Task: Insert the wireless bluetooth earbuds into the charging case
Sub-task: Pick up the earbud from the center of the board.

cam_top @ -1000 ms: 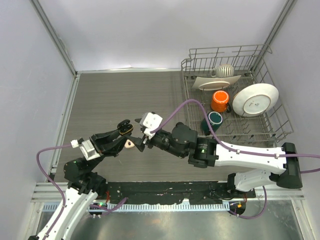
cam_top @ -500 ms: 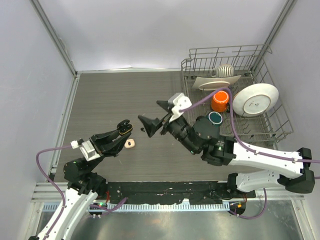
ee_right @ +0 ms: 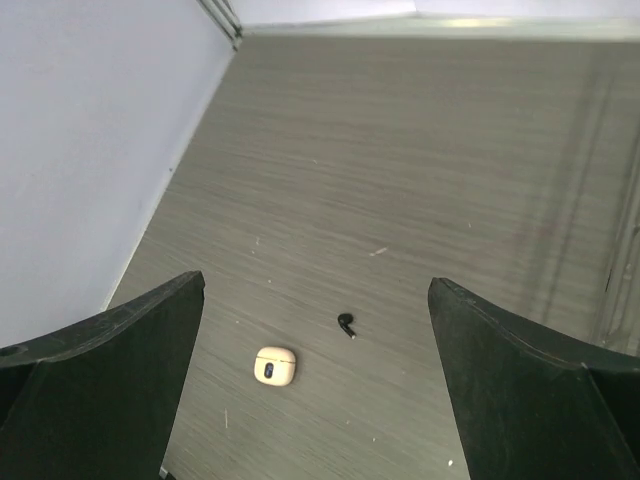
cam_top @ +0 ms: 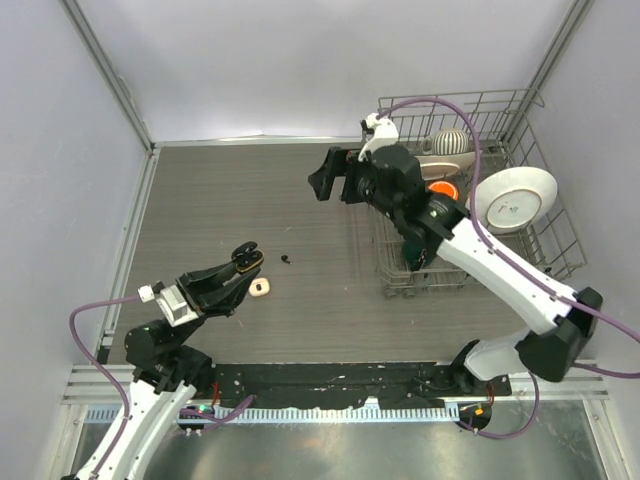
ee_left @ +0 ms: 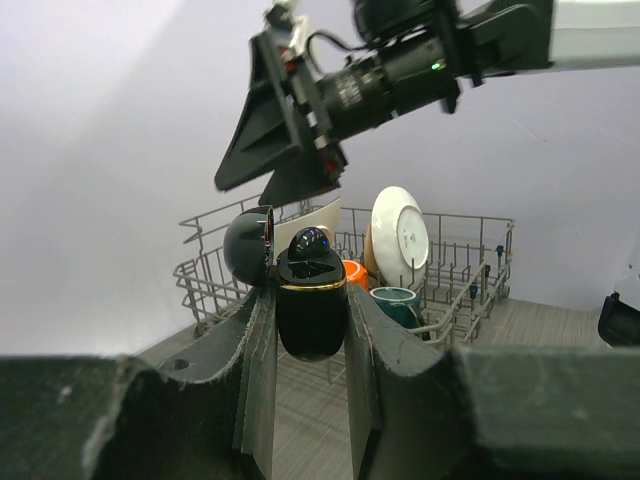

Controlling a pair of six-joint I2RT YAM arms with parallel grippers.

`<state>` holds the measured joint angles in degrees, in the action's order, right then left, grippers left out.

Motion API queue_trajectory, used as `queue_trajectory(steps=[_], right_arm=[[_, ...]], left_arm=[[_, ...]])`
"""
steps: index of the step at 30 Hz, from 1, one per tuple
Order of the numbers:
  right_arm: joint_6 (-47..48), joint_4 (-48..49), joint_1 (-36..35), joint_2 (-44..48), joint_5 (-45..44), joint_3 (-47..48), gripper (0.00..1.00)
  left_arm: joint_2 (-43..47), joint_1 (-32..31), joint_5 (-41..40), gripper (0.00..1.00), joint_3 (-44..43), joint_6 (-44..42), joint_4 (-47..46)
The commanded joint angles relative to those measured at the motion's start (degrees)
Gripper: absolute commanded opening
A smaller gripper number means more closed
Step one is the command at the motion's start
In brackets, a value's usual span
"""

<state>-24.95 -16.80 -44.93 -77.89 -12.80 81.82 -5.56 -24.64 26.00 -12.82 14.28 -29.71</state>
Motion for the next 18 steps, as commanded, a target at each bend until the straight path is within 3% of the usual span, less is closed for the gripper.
queue_trajectory(steps=[1,4,18], right_arm=[[-6.44,-10.17,4.93,-8.48,14.87,6.49,1.0],[-3.97,-11.5,4.94,-11.67,17.62,7.39,1.0],[2.18,-14.14,2.92,-23.09,13.07,5.72,0.94]], left_arm=[[0.73,0.12,-0.6,0.0,-2.21,-1.01,-0.26],[1.08,0.12,-0.69,0.0,-2.47,-1.01,0.27],[1.96,0.12,-0.77,0.0,-4.85,-1.72,4.05]])
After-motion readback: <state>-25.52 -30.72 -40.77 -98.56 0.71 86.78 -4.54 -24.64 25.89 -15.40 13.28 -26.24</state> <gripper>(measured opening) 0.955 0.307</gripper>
